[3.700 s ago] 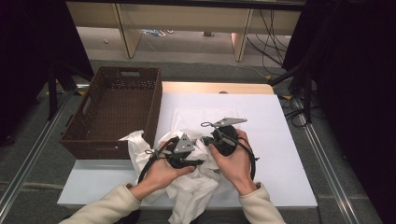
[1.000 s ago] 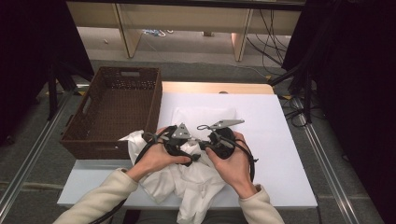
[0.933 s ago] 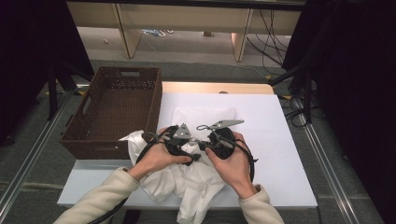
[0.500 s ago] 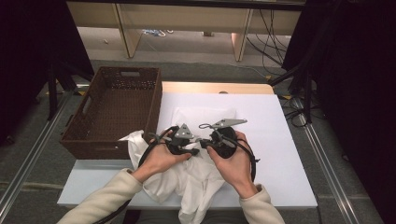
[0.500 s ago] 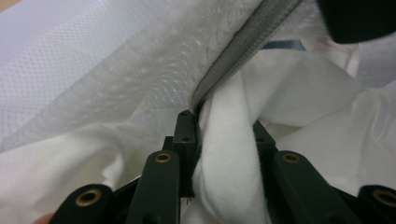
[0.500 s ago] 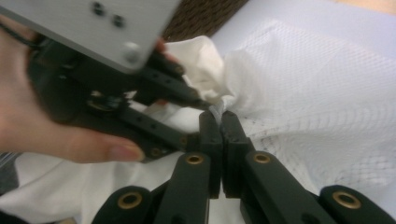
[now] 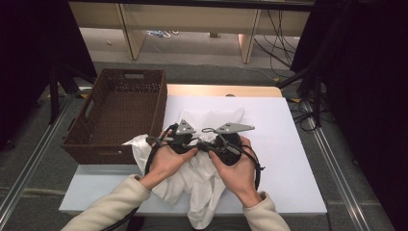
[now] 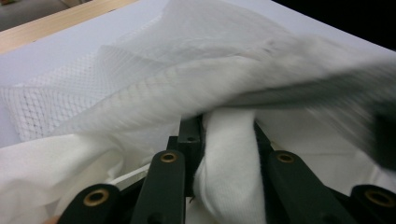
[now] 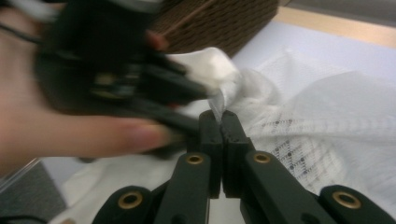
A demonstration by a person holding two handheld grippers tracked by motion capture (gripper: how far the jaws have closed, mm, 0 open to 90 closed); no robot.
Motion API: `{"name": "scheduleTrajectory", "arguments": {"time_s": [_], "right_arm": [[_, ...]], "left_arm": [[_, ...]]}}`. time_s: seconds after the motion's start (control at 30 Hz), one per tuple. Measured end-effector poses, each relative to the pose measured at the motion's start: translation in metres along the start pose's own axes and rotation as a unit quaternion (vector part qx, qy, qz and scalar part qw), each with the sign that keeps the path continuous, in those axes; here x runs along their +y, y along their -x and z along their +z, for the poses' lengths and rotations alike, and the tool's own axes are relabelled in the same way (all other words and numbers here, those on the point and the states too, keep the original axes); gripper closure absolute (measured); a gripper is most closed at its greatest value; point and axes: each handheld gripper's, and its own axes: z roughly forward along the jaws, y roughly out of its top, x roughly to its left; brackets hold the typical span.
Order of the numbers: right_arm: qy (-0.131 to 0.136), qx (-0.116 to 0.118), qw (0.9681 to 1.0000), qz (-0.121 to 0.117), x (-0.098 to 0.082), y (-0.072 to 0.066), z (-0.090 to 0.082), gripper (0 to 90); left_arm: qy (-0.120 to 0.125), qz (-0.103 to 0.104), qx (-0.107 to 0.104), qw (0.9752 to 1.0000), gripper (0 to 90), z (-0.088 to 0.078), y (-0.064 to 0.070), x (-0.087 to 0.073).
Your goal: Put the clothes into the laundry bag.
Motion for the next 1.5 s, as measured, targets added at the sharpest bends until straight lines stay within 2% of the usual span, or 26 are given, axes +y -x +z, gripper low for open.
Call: {"name": "scheduleTrajectory", "arguments": {"time_s": [0.03, 0.07, 0.1, 0.13, 0.17, 0.2, 0.27, 0.37, 0.4, 0.5, 0.57, 0.63, 0.73, 0.8, 0.83, 0.93, 0.97, 1.0, 1.03, 1.13, 1.2, 1.27, 1.33, 1.37, 1.47, 1.5], "right_arm": [[-0.010, 0.003, 0.9999, 0.008, -0.001, -0.003, 0.003, 90.0], [-0.019, -0.009, 0.9998, 0.002, -0.002, -0.002, 0.006, 90.0], [-0.022, -0.007, 0.9997, 0.004, -0.004, 0.002, 0.010, 90.0], [-0.029, -0.001, 0.9994, 0.019, -0.006, 0.007, 0.011, 90.0], [-0.025, -0.004, 0.9996, 0.014, -0.006, 0.010, 0.011, 90.0], [-0.020, -0.025, 0.9992, 0.023, -0.006, 0.013, 0.010, 90.0], [-0.019, -0.016, 0.9994, 0.022, -0.005, 0.020, 0.008, 90.0], [-0.018, -0.016, 0.9990, 0.036, -0.005, 0.022, 0.006, 90.0], [-0.018, -0.018, 0.9990, 0.036, -0.005, 0.022, 0.006, 90.0], [-0.021, -0.020, 0.9991, 0.032, -0.005, 0.022, 0.007, 90.0], [-0.023, -0.023, 0.9990, 0.030, -0.005, 0.021, 0.006, 90.0], [-0.020, -0.029, 0.9988, 0.033, -0.005, 0.020, 0.006, 90.0], [-0.026, -0.021, 0.9989, 0.033, -0.005, 0.021, 0.006, 90.0], [-0.028, -0.023, 0.9988, 0.033, -0.005, 0.021, 0.006, 90.0], [-0.026, -0.022, 0.9991, 0.026, -0.005, 0.022, 0.006, 90.0], [-0.025, -0.021, 0.9988, 0.036, -0.005, 0.022, 0.006, 90.0], [-0.025, -0.027, 0.9986, 0.038, -0.005, 0.021, 0.006, 90.0], [-0.028, -0.022, 0.9988, 0.034, -0.005, 0.022, 0.006, 90.0], [-0.029, -0.018, 0.9990, 0.031, -0.005, 0.023, 0.007, 90.0], [-0.031, -0.016, 0.9987, 0.037, -0.005, 0.021, 0.007, 90.0], [-0.030, -0.019, 0.9988, 0.034, -0.005, 0.021, 0.007, 90.0], [-0.033, -0.022, 0.9986, 0.036, -0.005, 0.021, 0.006, 90.0], [-0.029, -0.020, 0.9988, 0.034, -0.005, 0.022, 0.007, 90.0], [-0.031, -0.020, 0.9985, 0.041, -0.005, 0.022, 0.007, 90.0], [-0.033, -0.022, 0.9986, 0.036, -0.005, 0.022, 0.006, 90.0], [-0.032, -0.021, 0.9987, 0.034, -0.005, 0.023, 0.006, 90.0]], "left_arm": [[0.002, -0.011, 0.002, 0.9999, 74.0, 0.006, 0.000, -0.002], [-0.012, 0.009, 0.004, 0.9999, 73.3, 0.010, -0.002, -0.003], [-0.018, 0.024, 0.000, 0.9995, 71.4, 0.012, -0.002, -0.004], [-0.010, 0.030, -0.004, 0.9995, 67.8, 0.014, -0.001, -0.005], [-0.006, 0.045, -0.006, 0.9989, 64.0, 0.011, -0.001, -0.006], [0.004, 0.046, -0.008, 0.9989, 59.4, 0.010, 0.001, -0.006], [0.012, 0.082, -0.016, 0.9965, 47.3, 0.001, 0.002, -0.008], [0.020, 0.081, -0.033, 0.9960, 33.7, -0.015, 0.001, -0.009], [0.029, 0.069, -0.044, 0.9963, 31.3, -0.024, 0.002, -0.009], [0.033, 0.072, -0.047, 0.9958, 28.3, -0.047, 0.002, -0.009], [0.030, 0.085, -0.032, 0.9954, 28.4, -0.062, -0.001, -0.010], [0.036, 0.087, -0.014, 0.9955, 30.0, -0.078, -0.008, -0.013], [0.038, 0.074, 0.008, 0.9965, 31.8, -0.093, -0.021, -0.017], [0.036, 0.068, 0.034, 0.9965, 32.6, -0.103, -0.033, -0.021], [0.024, 0.077, 0.047, 0.9956, 32.6, -0.108, -0.040, -0.024], [0.007, 0.065, 0.085, 0.9942, 32.1, -0.119, -0.057, -0.034], [-0.002, 0.072, 0.092, 0.9931, 32.1, -0.123, -0.063, -0.037], [-0.011, 0.066, 0.103, 0.9924, 31.9, -0.126, -0.068, -0.041], [-0.020, 0.074, 0.108, 0.9912, 31.6, -0.127, -0.072, -0.042], [-0.038, 0.066, 0.111, 0.9909, 31.4, -0.126, -0.087, -0.050], [-0.029, 0.037, 0.094, 0.9945, 33.0, -0.123, -0.091, -0.054], [-0.032, 0.018, 0.078, 0.9963, 38.7, -0.121, -0.090, -0.056], [-0.048, 0.020, 0.068, 0.9963, 46.0, -0.122, -0.089, -0.055], [-0.049, 0.030, 0.068, 0.9960, 48.5, -0.122, -0.091, -0.054], [-0.034, 0.013, 0.070, 0.9969, 53.0, -0.121, -0.087, -0.054], [-0.040, 0.019, 0.070, 0.9965, 56.0, -0.122, -0.086, -0.053]]}}
